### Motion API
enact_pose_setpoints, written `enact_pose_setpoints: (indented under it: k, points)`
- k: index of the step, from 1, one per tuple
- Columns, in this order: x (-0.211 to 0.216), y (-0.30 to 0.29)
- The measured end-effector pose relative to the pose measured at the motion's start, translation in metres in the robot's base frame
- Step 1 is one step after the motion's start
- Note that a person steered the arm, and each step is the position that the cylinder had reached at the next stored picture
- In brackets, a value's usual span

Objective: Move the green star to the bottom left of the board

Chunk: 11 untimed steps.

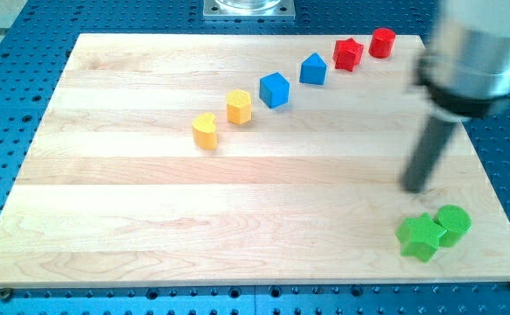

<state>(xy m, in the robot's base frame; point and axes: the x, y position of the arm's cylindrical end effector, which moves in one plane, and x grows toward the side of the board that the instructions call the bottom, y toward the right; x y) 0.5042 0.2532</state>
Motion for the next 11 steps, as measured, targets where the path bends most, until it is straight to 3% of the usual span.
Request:
enact_pose_setpoints:
  k: [1, 2, 4, 5, 6, 7, 9, 10, 11]
  points:
    - [0.053, 0.046]
    - [0.088, 0.015]
    - [0.058, -0.197]
    - [0.059, -0.123]
    - [0.103, -0.087]
    - [0.114, -0.16]
    - [0.092, -0.398]
    - [0.045, -0.395]
    - [0.046, -0.446]
